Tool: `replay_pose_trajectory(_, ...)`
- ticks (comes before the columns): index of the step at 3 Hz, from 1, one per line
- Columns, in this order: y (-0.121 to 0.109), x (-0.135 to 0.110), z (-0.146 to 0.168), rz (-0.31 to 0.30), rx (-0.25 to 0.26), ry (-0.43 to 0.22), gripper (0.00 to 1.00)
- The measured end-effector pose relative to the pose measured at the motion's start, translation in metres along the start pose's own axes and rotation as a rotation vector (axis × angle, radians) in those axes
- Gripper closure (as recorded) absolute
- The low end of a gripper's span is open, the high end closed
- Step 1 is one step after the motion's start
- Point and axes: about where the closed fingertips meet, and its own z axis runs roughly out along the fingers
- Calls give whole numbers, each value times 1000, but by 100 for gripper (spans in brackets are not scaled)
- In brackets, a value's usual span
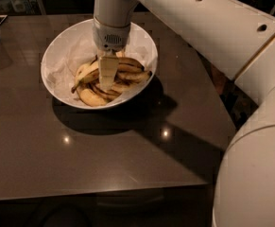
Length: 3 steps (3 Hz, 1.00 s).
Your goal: Pick banana from white bowl
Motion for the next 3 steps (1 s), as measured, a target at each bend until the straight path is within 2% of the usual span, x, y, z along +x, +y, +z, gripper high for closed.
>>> replay_pose_trajectory(2, 0, 0, 0, 0, 0, 0, 83)
replay_pose_trajectory(3, -4, -4, -8, -1, 2, -29, 100)
